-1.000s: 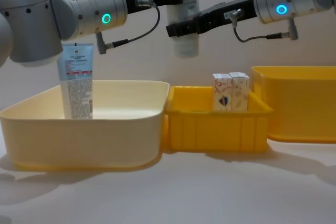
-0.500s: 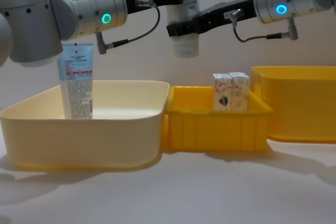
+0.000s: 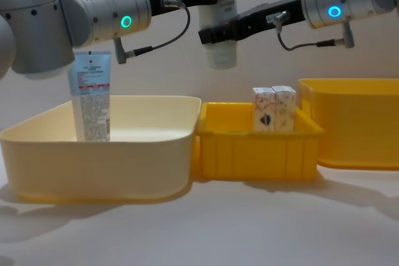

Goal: Bimanual collaborative sorting of washing and personal care products

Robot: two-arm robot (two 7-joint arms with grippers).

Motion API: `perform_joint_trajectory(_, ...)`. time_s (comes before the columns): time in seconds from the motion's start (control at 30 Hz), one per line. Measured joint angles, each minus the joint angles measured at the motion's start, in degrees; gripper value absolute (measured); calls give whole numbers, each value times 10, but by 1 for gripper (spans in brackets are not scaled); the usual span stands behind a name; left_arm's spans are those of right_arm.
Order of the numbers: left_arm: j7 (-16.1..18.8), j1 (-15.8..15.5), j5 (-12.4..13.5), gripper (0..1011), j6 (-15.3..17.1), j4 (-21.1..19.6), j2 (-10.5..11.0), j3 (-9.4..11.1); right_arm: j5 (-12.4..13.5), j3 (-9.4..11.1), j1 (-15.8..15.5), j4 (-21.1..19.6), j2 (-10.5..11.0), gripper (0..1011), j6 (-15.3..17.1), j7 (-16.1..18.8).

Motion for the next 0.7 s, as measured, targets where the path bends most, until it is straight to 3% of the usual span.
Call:
perform_joint_trajectory(0.2, 0, 0, 0, 503, 0, 0, 0, 0, 0, 0, 0, 0, 0, 572, 0, 0)
perform_joint_trajectory(0.53, 0, 0, 0, 856, 0, 0, 0, 0, 1, 2, -1, -3, 3, 572, -1, -3)
perform_joint_trajectory(0.7, 0, 0, 0, 969, 0, 0, 0, 0, 4, 8, -4, -12, 13, 572, -2, -13)
